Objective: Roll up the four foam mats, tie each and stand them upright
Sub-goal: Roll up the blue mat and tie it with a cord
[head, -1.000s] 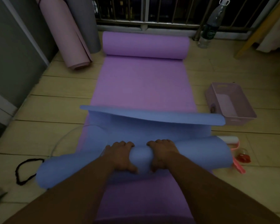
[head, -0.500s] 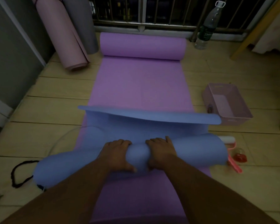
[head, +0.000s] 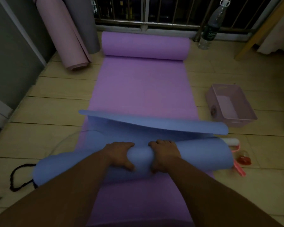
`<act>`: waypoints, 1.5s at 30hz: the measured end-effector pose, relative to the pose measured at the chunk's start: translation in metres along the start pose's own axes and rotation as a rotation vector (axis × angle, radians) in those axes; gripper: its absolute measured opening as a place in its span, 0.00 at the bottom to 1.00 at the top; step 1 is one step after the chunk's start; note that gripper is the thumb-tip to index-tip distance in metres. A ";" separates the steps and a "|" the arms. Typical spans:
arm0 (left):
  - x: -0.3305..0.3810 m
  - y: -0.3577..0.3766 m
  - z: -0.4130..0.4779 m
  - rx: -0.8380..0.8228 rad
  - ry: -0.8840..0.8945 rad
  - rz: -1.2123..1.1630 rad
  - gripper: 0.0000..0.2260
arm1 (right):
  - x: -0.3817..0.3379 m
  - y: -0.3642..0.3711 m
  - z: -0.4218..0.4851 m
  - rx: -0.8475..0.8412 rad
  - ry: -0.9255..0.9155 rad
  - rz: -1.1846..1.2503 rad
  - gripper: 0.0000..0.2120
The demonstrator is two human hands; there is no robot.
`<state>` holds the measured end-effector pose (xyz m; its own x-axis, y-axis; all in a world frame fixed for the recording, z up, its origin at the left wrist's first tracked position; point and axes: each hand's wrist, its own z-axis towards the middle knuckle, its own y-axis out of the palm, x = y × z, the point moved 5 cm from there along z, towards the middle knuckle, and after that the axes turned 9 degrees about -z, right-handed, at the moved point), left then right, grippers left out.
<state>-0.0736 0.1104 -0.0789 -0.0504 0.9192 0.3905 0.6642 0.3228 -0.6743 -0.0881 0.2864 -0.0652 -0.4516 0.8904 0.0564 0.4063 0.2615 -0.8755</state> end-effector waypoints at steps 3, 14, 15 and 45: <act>0.000 0.007 -0.001 0.058 0.006 0.079 0.51 | 0.002 -0.005 0.005 -0.077 -0.015 -0.004 0.45; 0.000 0.004 0.002 -0.004 -0.028 -0.069 0.42 | -0.002 0.007 -0.007 -0.073 -0.090 -0.069 0.55; 0.000 0.006 0.001 -0.023 -0.030 -0.079 0.43 | -0.004 0.005 -0.005 -0.079 -0.083 -0.056 0.53; -0.011 0.018 -0.002 0.021 -0.023 -0.244 0.49 | -0.003 0.007 -0.004 -0.038 -0.035 0.019 0.53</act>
<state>-0.0594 0.1056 -0.0941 -0.2246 0.8180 0.5296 0.6148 0.5406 -0.5742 -0.0805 0.2874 -0.0692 -0.4710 0.8819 0.0226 0.4448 0.2595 -0.8572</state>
